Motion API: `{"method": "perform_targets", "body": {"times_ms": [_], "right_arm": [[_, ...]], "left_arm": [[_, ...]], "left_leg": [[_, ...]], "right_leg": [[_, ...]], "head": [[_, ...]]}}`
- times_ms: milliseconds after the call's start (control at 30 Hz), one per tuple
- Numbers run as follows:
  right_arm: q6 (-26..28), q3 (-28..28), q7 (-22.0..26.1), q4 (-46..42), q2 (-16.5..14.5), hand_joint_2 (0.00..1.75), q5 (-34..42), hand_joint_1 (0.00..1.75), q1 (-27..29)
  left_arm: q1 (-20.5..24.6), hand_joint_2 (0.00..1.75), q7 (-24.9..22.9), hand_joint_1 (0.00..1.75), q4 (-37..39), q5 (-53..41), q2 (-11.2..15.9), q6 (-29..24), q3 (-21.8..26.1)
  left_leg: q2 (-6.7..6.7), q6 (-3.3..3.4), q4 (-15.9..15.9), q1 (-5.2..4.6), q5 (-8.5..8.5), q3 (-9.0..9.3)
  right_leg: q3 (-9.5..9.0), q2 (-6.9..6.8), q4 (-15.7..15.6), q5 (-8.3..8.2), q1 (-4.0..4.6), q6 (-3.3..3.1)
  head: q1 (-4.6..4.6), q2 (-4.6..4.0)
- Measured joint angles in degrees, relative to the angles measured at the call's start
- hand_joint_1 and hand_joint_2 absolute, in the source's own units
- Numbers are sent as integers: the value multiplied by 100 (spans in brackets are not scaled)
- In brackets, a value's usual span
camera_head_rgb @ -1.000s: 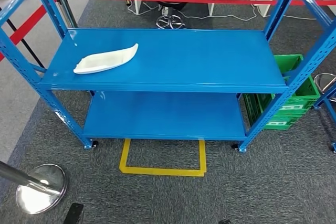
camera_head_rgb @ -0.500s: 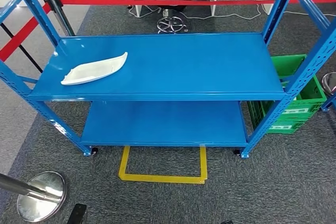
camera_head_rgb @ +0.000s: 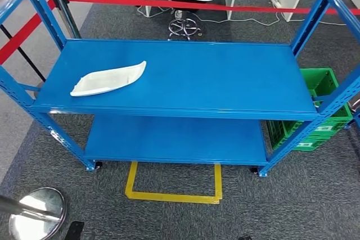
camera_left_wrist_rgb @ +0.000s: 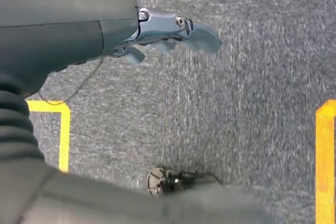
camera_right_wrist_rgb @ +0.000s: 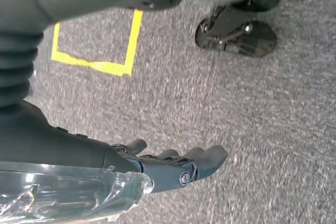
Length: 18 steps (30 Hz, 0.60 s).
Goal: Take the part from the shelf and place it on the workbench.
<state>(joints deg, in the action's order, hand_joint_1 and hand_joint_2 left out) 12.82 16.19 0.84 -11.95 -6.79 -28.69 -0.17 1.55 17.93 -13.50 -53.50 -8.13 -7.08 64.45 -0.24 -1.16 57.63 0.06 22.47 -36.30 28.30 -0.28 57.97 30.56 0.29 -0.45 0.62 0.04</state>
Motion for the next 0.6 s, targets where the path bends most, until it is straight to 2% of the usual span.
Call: {"method": "perform_targets", "body": {"times_ms": [67,133,233,267,600], "right_arm": [[-61,-43,-2,-45,14,87,143,0,45],[-122,-91,-4,-91,33,0,284,0,89],[-216,-186,-11,-162,69,0,494,0,156],[-246,-219,-14,-185,83,0,565,0,180],[-533,-569,-28,-404,228,0,1214,0,392]], "left_arm": [[-40,87,-88,0,-31,265,38,34,-268],[-83,0,-176,0,-63,529,72,68,-557],[-159,0,-304,0,-119,925,130,117,-1007],[-184,0,-347,0,-139,1057,152,133,-1160],[-432,0,-750,0,-325,2275,327,292,-2631]], "left_leg": [[0,28,0,-6,24,8],[1,42,0,-9,36,8],[1,54,2,-17,43,9],[1,55,2,-19,44,11],[2,54,-7,-6,44,64]], "right_leg": [[-27,-1,-44,6,-2,13],[-39,-1,-74,7,-6,54],[-49,-1,-104,3,-25,217],[-52,-1,-110,2,-30,254],[-96,-2,-114,11,-21,266]], "head": [[0,0],[-1,0],[-2,0],[-3,0],[-4,0]]}}
